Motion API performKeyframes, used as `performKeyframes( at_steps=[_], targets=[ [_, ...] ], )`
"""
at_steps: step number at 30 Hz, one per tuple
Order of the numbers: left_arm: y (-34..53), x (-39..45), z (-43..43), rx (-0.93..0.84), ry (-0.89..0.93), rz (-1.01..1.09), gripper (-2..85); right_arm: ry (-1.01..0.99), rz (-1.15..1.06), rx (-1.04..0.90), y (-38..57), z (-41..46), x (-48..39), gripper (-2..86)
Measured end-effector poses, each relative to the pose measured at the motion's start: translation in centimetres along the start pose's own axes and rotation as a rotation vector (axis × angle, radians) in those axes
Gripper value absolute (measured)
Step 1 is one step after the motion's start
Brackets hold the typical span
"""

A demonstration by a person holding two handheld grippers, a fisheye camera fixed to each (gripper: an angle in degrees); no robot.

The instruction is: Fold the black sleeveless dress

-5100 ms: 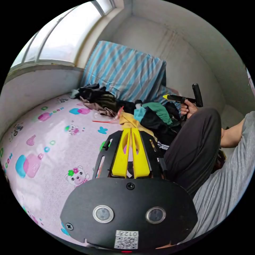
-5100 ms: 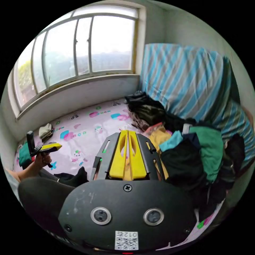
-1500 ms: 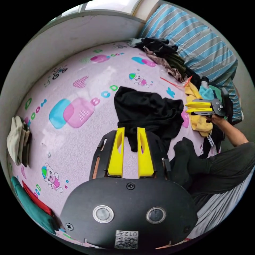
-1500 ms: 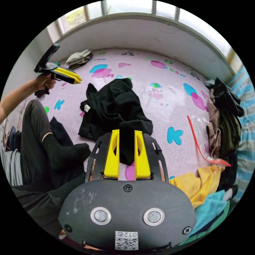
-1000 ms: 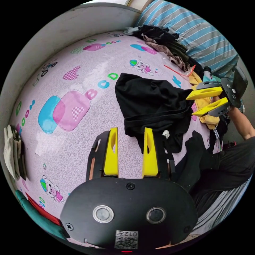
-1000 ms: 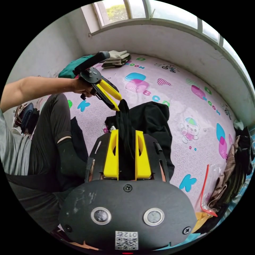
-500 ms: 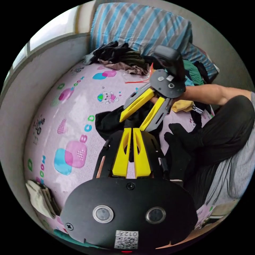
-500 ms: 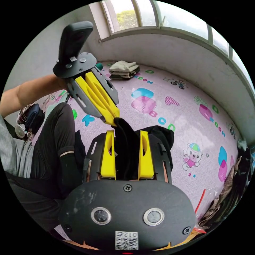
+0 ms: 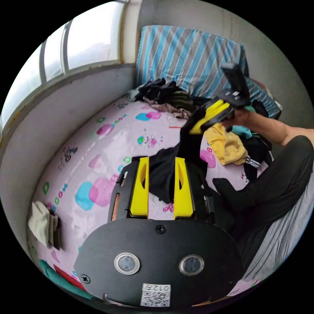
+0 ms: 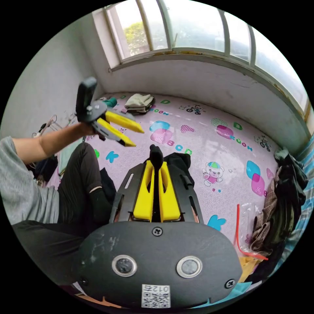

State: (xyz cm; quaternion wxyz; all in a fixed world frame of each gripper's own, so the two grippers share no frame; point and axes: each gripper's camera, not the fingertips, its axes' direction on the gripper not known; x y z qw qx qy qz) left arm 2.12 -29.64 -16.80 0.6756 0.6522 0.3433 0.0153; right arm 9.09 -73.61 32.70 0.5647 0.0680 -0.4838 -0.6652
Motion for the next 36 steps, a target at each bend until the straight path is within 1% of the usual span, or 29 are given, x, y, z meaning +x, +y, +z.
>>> performKeyframes(
  at_steps=[4,9,11,13,15,19,21,23,25,28,30,33,35,36],
  targets=[
    [5.7,4.4,4.4,-0.102,-0.036,-0.072,12.2,0.008,0.068,0.032,1.6,-2.3,1.3,-0.9],
    [8.5,11.1,8.7,-0.142,-0.139,-0.13,12.4,0.009,0.098,0.056,2.7,-4.8,1.6,-0.9],
    [8.5,13.8,10.1,-0.144,-0.202,-0.088,12.3,0.016,0.093,0.046,2.9,-5.8,1.6,-0.9],
    [8.3,17.2,12.1,-0.167,-0.296,0.005,12.0,0.019,0.09,0.041,3.1,-6.5,1.6,-0.9],
    [8.2,19.4,13.4,-0.18,-0.336,0.075,11.6,0.01,0.094,0.045,3.5,-7.2,1.6,-0.9],
    [8.2,23.2,16.2,-0.231,-0.335,0.216,10.3,-0.011,0.104,0.049,4.7,-8.7,1.7,-0.8],
    [8.2,24.3,17.3,-0.253,-0.332,0.239,9.2,-0.019,0.108,0.052,5.2,-9.3,1.7,-0.8],
    [8.1,25.4,18.2,-0.274,-0.302,0.259,7.6,-0.024,0.111,0.054,6.0,-10.2,1.7,-0.8],
    [7.8,27.0,19.0,-0.308,-0.225,0.276,5.0,-0.026,0.114,0.054,6.6,-11.0,1.6,-0.8],
    [7.4,28.5,19.1,-0.36,-0.214,0.285,2.3,0.018,0.114,0.035,7.6,-12.5,1.4,-0.8],
    [7.0,28.7,17.9,-0.36,-0.216,0.255,1.4,0.072,0.109,0.016,8.2,-13.7,1.1,-0.8],
    [5.6,28.0,13.9,-0.304,-0.219,0.171,0.6,0.146,0.111,0.004,9.0,-16.1,0.9,-0.8],
    [4.4,27.6,10.5,-0.245,-0.206,0.119,0.3,0.191,0.116,0.029,9.4,-18.7,0.6,-0.8],
    [3.6,27.4,7.9,-0.183,-0.198,0.079,0.2,0.197,0.116,0.037,9.5,-19.3,0.6,-0.8]
  ],
)
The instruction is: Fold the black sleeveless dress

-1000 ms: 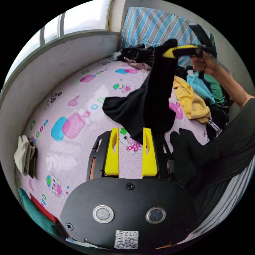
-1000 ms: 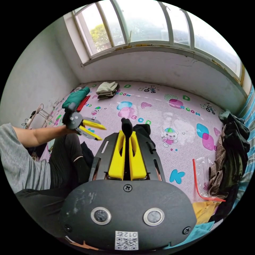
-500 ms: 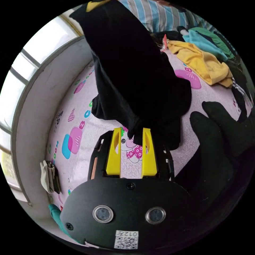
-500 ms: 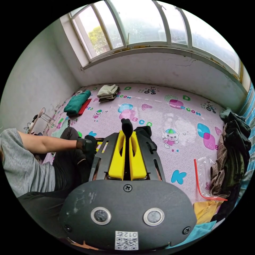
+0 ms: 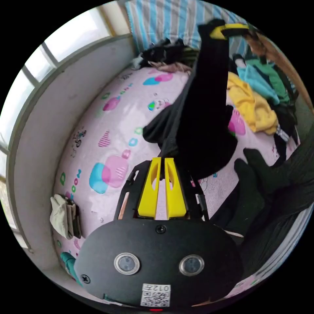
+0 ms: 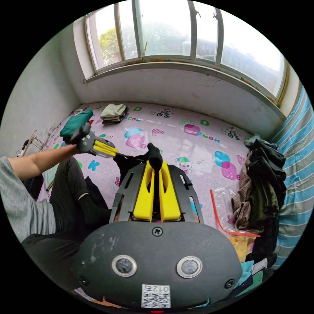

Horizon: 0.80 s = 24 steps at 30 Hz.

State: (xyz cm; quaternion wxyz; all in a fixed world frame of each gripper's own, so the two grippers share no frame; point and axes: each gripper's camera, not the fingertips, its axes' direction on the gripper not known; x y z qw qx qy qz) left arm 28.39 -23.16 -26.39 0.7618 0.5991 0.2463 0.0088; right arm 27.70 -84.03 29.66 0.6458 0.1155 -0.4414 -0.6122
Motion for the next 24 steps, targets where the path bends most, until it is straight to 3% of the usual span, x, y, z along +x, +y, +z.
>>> performKeyframes(
  at_steps=[5,13,24],
  targets=[
    [-0.5,-1.4,-9.3,0.162,0.131,-0.089,0.0,-0.009,0.005,0.099,0.1,-6.2,-0.4,-0.8],
    [-1.6,4.4,-22.3,0.239,-0.199,-0.132,-0.1,0.075,-0.113,0.163,-1.1,-14.2,-4.7,-0.9],
    [-2.3,13.8,-40.0,0.337,-0.524,-0.135,-0.1,0.144,-0.22,0.42,-0.3,-24.2,-12.2,-0.9]
  ],
)
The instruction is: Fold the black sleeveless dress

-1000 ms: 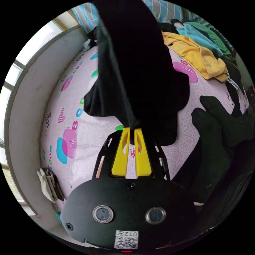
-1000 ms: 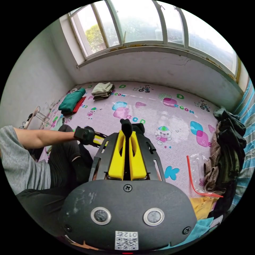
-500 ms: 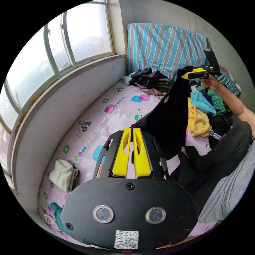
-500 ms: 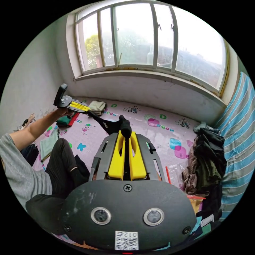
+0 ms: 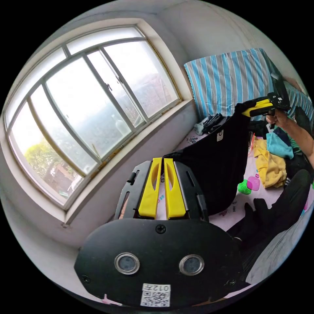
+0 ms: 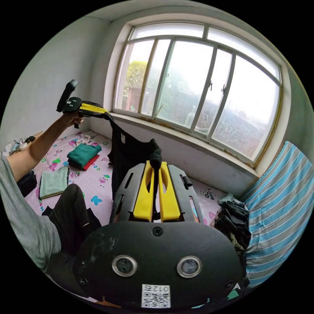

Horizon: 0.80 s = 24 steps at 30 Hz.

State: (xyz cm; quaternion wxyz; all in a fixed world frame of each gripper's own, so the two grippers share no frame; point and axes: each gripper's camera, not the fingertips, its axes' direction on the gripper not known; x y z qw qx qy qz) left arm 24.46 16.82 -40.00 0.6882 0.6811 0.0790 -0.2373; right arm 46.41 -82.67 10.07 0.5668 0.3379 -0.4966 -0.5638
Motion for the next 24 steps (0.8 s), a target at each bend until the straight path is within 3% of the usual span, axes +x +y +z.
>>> performKeyframes(
  at_steps=[15,20,24],
  targets=[
    [-1.9,3.0,-10.4,0.033,-0.179,0.057,-0.2,0.001,-0.036,0.178,1.0,-3.2,-6.6,-0.9],
    [-6.0,0.5,-7.8,0.04,-0.19,0.075,-0.2,0.023,0.006,0.203,-1.0,0.3,-4.4,-0.9],
    [-10.9,-3.0,0.1,-0.022,-0.147,0.083,-0.2,0.019,0.068,0.131,-2.2,6.4,-1.0,-0.9]
  ],
)
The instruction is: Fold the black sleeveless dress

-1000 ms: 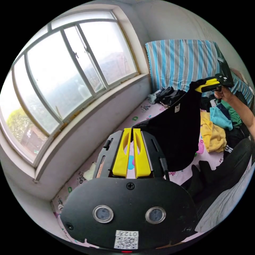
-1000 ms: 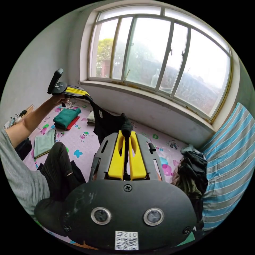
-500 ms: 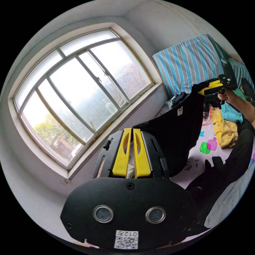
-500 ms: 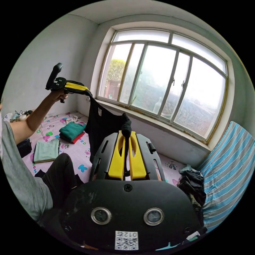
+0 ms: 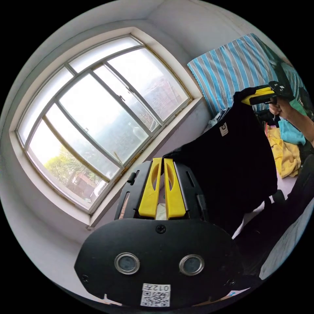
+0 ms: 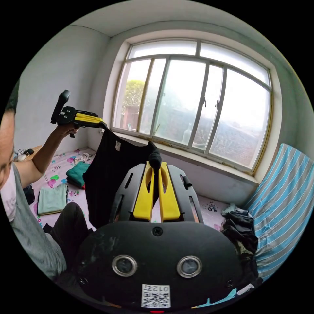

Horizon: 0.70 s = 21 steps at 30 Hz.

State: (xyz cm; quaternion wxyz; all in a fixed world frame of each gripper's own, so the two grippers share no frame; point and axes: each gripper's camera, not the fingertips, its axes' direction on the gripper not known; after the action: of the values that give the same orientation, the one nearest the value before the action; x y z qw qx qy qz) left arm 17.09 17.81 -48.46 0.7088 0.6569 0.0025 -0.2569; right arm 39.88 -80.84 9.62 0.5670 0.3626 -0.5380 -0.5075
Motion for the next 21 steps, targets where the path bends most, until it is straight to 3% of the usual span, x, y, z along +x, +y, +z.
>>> performKeyframes(
  at_steps=[8,13,17,21],
  targets=[
    [-8.3,-1.7,28.3,-0.316,0.121,0.056,0.0,0.003,0.171,-0.331,3.6,24.9,10.6,-0.4],
    [-9.6,-3.8,48.7,-0.574,0.274,-0.217,0.5,0.07,0.314,-0.575,8.5,42.0,16.2,4.8],
    [-7.8,-5.4,56.5,-0.624,0.349,-0.351,0.6,0.069,0.476,-0.672,14.3,50.1,18.9,7.2],
    [-3.3,-5.9,61.0,-0.697,0.458,-0.306,0.4,-0.058,0.44,-0.804,20.0,52.6,17.5,6.8]
  ],
)
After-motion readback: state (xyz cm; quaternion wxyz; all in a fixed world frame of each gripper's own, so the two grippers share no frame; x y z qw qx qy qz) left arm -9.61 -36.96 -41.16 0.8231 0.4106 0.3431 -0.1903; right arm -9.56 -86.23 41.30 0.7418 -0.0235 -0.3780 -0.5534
